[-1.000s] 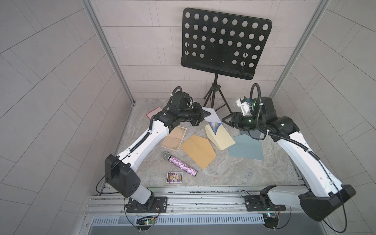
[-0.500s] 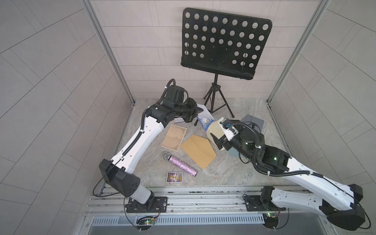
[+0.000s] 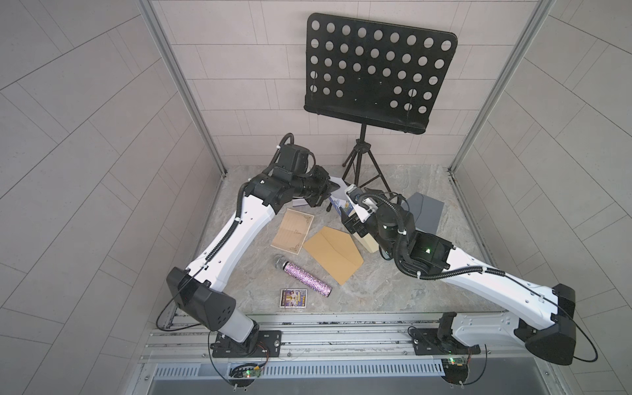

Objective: Take the letter paper out of the envelope
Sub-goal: Unfold the letter paper.

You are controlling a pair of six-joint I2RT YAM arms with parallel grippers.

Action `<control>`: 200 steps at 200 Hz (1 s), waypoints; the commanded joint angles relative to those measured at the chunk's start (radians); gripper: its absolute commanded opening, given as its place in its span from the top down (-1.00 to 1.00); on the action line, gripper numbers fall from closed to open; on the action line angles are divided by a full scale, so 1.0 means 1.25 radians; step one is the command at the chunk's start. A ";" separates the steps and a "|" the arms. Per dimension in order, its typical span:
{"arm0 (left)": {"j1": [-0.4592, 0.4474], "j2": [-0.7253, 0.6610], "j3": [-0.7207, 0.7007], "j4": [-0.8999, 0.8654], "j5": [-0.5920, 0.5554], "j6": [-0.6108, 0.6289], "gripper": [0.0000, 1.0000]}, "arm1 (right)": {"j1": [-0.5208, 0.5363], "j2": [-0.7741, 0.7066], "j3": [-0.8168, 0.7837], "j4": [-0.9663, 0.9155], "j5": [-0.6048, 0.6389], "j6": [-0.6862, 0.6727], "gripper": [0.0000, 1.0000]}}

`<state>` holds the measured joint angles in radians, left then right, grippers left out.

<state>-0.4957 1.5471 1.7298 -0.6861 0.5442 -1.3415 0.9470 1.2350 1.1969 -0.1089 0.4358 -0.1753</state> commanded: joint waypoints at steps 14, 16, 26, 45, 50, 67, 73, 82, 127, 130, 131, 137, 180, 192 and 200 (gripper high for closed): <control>-0.002 -0.013 0.017 -0.008 0.002 0.006 1.00 | -0.011 0.020 0.019 0.002 0.045 0.009 -0.72; -0.002 -0.014 0.017 -0.008 0.003 0.006 1.00 | -0.011 0.021 0.020 0.002 0.044 0.009 -0.71; -0.002 -0.014 0.017 -0.008 0.005 0.004 1.00 | -0.017 0.029 0.024 0.000 0.040 0.009 -0.67; -0.003 -0.015 0.017 -0.007 0.007 0.001 1.00 | -0.027 0.045 0.035 -0.010 0.031 0.020 -0.57; -0.003 -0.016 0.019 -0.007 0.008 0.001 1.00 | -0.030 0.049 0.038 -0.013 0.027 0.023 -0.52; -0.003 -0.017 0.015 -0.009 0.010 -0.001 1.00 | -0.033 0.058 0.048 -0.021 0.020 0.032 -0.24; -0.003 -0.019 0.016 -0.008 0.010 -0.001 1.00 | -0.034 0.061 0.051 -0.024 0.020 0.033 -0.11; -0.003 -0.020 0.015 -0.009 0.010 -0.001 1.00 | -0.034 0.061 0.054 -0.029 0.016 0.036 0.11; -0.002 -0.018 0.015 0.024 0.019 -0.013 0.97 | -0.040 0.060 0.070 -0.080 -0.007 0.078 1.00; -0.002 -0.018 0.015 0.029 0.022 -0.014 0.87 | -0.040 0.060 0.073 -0.087 -0.008 0.085 1.00; -0.002 -0.017 0.015 0.031 0.023 -0.015 0.83 | -0.040 0.059 0.075 -0.090 -0.009 0.087 1.00; -0.002 -0.018 0.016 0.043 0.025 -0.015 0.52 | -0.043 0.059 0.084 -0.110 -0.020 0.101 1.00; 0.068 -0.015 0.116 -0.069 0.009 0.102 -0.60 | -0.172 0.054 0.190 -0.314 -0.276 0.307 1.00; 0.106 -0.035 0.107 -0.074 0.004 0.139 -0.61 | -0.239 0.057 0.220 -0.358 -0.419 0.386 1.00; 0.124 -0.053 0.089 -0.068 -0.009 0.169 -0.61 | -0.286 0.061 0.233 -0.374 -0.514 0.440 1.00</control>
<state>-0.4191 1.5383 1.8378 -0.7200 0.5652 -1.2545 0.7212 1.3186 1.4300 -0.4221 0.1471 0.1410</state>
